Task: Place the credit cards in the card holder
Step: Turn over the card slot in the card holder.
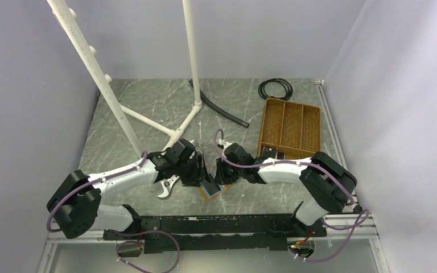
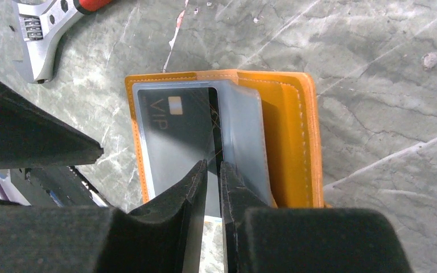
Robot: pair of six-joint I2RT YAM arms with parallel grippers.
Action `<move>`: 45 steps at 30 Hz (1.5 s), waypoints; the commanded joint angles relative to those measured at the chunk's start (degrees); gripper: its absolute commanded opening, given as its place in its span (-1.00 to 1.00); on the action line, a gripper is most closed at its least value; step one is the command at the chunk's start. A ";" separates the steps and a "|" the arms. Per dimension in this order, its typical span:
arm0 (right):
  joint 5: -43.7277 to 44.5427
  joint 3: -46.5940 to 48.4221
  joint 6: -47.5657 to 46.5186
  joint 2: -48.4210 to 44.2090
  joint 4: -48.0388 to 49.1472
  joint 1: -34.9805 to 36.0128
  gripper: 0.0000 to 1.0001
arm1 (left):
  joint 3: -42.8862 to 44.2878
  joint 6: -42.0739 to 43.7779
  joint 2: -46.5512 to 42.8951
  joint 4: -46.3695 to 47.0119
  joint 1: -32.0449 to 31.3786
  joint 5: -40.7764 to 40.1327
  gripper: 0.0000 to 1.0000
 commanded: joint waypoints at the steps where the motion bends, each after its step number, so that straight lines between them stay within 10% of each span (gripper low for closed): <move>1: 2.48 -2.38 1.43 0.42 0.20 0.04 -0.67 | -3.02 -9.03 -1.26 7.26 -0.03 0.05 0.19; 45: -2.21 -4.73 4.19 2.26 5.86 0.04 -0.78 | -5.33 -9.59 -0.58 15.29 -0.84 -2.14 0.22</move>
